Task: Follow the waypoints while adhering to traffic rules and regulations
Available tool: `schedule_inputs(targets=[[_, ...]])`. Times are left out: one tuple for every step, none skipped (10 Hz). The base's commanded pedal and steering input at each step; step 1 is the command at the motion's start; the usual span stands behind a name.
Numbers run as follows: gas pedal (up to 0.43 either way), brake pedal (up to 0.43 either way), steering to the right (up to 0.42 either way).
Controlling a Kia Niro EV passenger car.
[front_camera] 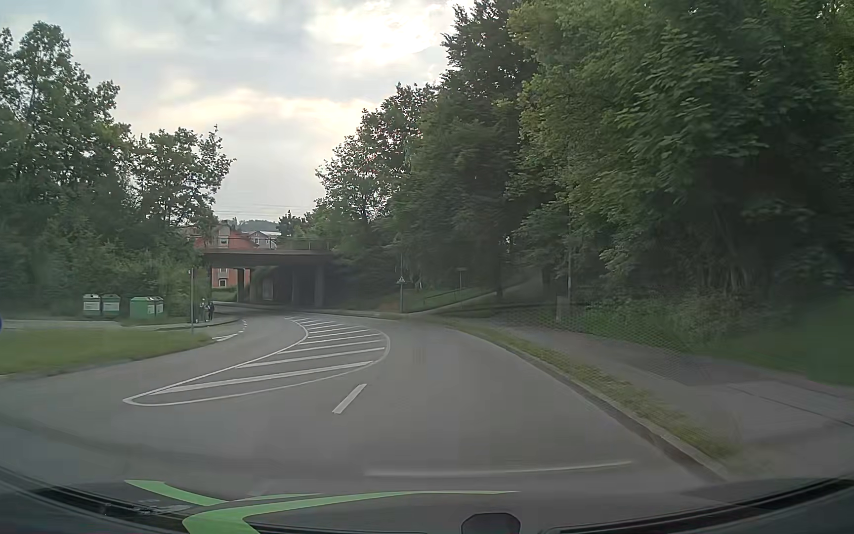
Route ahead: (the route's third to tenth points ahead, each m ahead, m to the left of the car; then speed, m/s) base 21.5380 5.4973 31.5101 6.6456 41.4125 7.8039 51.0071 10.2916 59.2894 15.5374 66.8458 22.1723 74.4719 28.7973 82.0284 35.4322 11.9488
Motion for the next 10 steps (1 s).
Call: schedule_inputs(targets=[[0.047, 0.0, 0.002], [0.047, 0.0, -0.004], [0.047, 0.0, -0.005], [0.047, 0.0, -0.006], [0.047, 0.0, -0.013], [0.047, 0.0, -0.017], [0.047, 0.0, -0.023], [0.047, 0.0, -0.027], [0.047, 0.0, -0.033], [0.047, 0.0, -0.038]])
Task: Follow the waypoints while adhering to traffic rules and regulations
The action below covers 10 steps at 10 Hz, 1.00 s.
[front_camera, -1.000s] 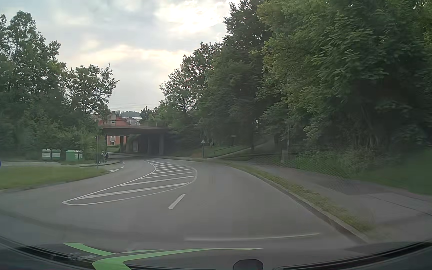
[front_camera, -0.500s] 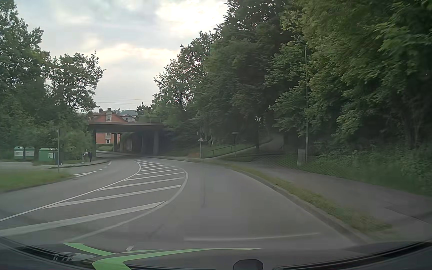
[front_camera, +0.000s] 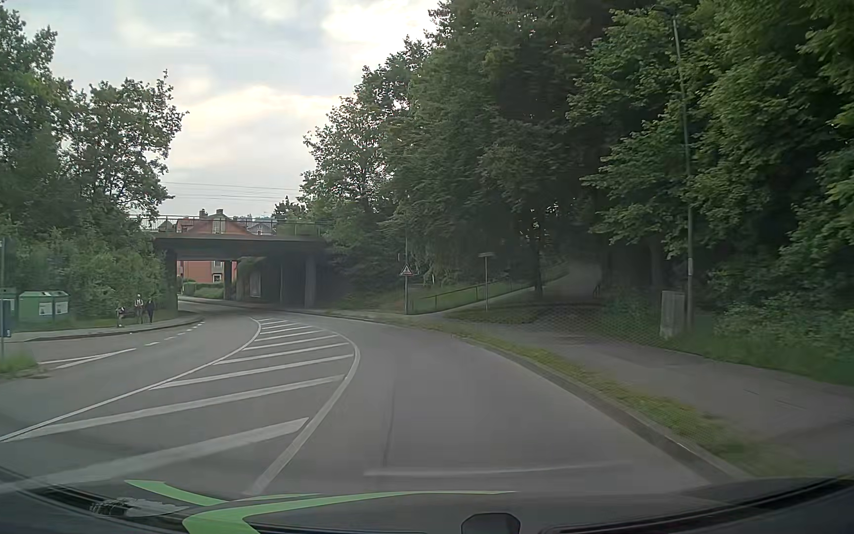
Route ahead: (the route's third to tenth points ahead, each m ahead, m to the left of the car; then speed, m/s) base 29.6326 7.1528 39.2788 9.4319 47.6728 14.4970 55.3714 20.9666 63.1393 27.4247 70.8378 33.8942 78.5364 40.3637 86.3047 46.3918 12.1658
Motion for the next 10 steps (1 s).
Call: schedule_inputs(targets=[[0.047, 0.0, -0.043], [0.047, 0.0, -0.049], [0.047, 0.0, -0.051], [0.047, 0.0, -0.052], [0.047, 0.0, -0.053], [0.047, 0.0, -0.053], [0.047, 0.0, -0.053], [0.047, 0.0, -0.053], [0.047, 0.0, -0.053], [0.039, 0.0, -0.054]])
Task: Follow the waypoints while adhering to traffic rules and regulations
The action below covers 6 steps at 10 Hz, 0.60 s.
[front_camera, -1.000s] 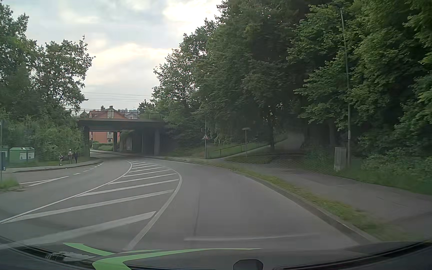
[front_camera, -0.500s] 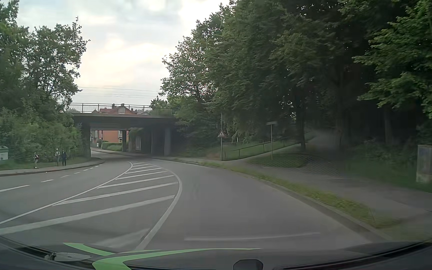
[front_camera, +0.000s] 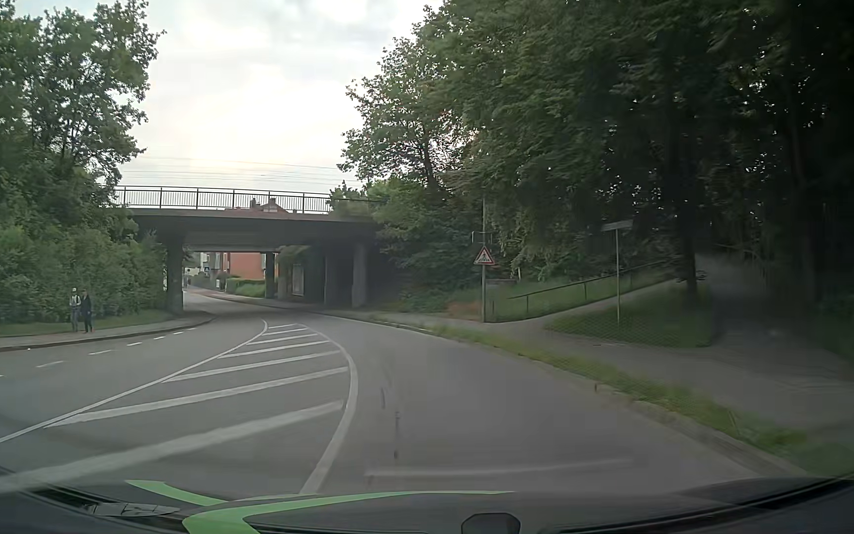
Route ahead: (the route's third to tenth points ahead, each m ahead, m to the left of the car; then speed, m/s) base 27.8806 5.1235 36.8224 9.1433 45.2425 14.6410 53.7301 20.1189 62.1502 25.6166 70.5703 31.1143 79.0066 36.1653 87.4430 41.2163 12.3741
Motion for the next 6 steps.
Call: schedule_inputs(targets=[[0.039, 0.0, -0.055], [0.039, 0.0, -0.056], [0.039, 0.0, -0.057], [0.039, 0.0, -0.058], [0.039, 0.0, -0.06], [0.039, 0.0, -0.062]])
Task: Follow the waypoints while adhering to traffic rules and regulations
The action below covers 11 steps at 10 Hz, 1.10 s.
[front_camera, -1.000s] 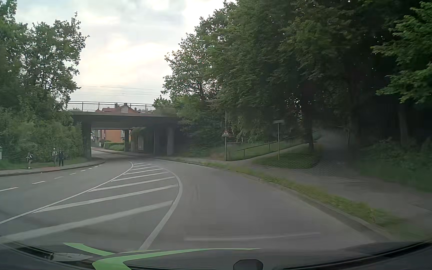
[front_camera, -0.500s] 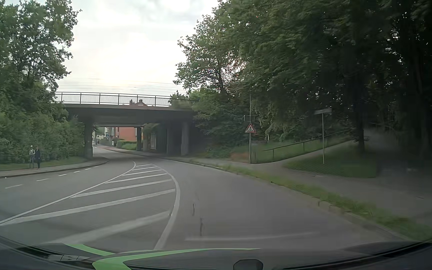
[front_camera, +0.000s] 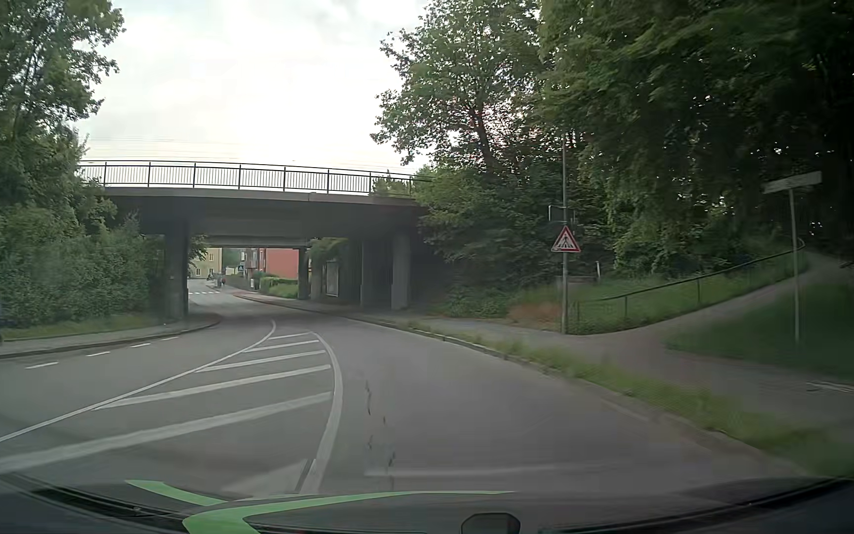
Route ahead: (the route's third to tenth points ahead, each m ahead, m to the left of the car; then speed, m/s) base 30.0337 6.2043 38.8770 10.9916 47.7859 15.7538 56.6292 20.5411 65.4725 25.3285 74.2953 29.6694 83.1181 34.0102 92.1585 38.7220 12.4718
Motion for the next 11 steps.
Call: schedule_inputs(targets=[[0.039, 0.0, -0.064], [0.039, 0.0, -0.065], [0.028, 0.0, -0.068], [0.028, 0.0, -0.07], [0.028, 0.0, -0.072], [0.028, 0.0, -0.073], [0.028, 0.0, -0.074], [0.028, 0.0, -0.074], [0.028, 0.0, -0.073], [0.028, 0.0, -0.071], [0.028, 0.0, -0.067]])
